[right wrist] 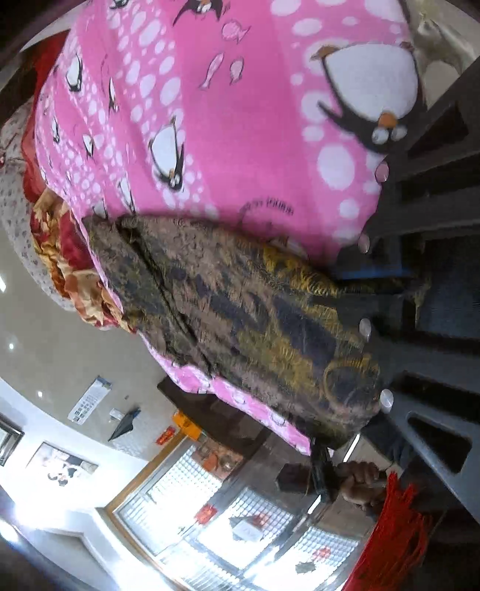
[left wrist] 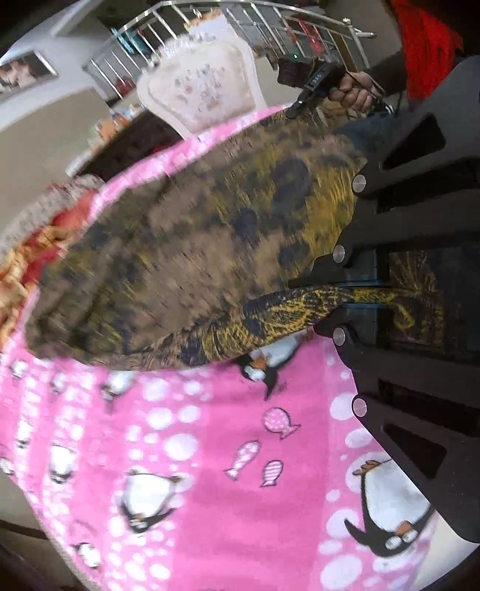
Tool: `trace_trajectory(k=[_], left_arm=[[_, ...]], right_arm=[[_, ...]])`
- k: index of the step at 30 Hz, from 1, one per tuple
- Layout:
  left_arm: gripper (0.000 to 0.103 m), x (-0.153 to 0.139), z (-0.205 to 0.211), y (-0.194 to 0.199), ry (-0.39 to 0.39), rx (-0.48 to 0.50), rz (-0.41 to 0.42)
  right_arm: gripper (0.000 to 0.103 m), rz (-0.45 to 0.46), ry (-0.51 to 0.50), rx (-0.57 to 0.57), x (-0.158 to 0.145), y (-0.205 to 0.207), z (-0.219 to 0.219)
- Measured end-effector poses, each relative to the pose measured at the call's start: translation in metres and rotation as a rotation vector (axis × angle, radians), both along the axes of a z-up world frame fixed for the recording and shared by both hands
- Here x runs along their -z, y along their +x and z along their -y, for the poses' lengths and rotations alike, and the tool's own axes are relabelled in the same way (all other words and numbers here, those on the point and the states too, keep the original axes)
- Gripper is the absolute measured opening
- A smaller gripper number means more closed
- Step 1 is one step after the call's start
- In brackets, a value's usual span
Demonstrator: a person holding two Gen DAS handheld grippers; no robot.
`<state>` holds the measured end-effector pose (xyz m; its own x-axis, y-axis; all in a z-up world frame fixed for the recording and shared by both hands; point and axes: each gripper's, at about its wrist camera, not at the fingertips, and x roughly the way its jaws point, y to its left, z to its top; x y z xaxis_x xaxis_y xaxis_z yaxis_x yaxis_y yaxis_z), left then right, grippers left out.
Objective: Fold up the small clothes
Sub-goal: 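Close both grippers on the hem end of the shirt strip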
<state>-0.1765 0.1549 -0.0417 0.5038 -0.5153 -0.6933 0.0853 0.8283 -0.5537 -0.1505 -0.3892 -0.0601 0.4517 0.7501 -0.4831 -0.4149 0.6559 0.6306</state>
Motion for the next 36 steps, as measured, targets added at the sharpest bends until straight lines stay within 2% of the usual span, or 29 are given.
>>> trace_trajectory(k=[5,9,13,17,19,21,24,28,32,36], left_arm=[[0.002,-0.049,-0.01,-0.025,-0.105,0.011,0.145],[0.002,-0.088,-0.014,-0.052,-0.15,0.042,0.228],[0.002,-0.112,-0.018,-0.075,-0.228,0.077,0.261],[0.002,-0.119,-0.025,-0.067,-0.258,0.054,0.271],[0.002,-0.113,-0.029,-0.044,-0.241,0.014,0.262],[0.002,-0.106,-0.03,-0.004,-0.175,-0.044,0.231],[0.002,-0.099,-0.032,0.061,-0.116,-0.105,0.211],[0.002,-0.091,-0.029,0.156,-0.002,-0.119,0.191],[0.002,-0.066,-0.038,0.241,0.059,-0.143,0.13],[0.003,-0.032,-0.042,0.29,0.078,-0.179,0.041]], right_arm=[[0.003,0.109,0.189,-0.004,-0.052,-0.018,0.019],[0.003,0.203,0.26,0.001,-0.096,-0.038,0.034],[0.003,0.268,0.28,0.001,-0.137,-0.059,0.051],[0.003,0.274,0.27,0.019,-0.152,-0.065,0.063],[0.003,0.271,0.258,0.039,-0.149,-0.046,0.063],[0.003,0.244,0.258,0.076,-0.14,-0.019,0.062],[0.003,0.184,0.197,0.151,-0.123,0.049,0.046],[0.003,0.073,0.115,0.258,-0.098,0.147,0.022],[0.003,-0.024,0.045,0.303,-0.075,0.228,0.003],[0.003,-0.09,-0.076,0.324,-0.057,0.283,-0.013]])
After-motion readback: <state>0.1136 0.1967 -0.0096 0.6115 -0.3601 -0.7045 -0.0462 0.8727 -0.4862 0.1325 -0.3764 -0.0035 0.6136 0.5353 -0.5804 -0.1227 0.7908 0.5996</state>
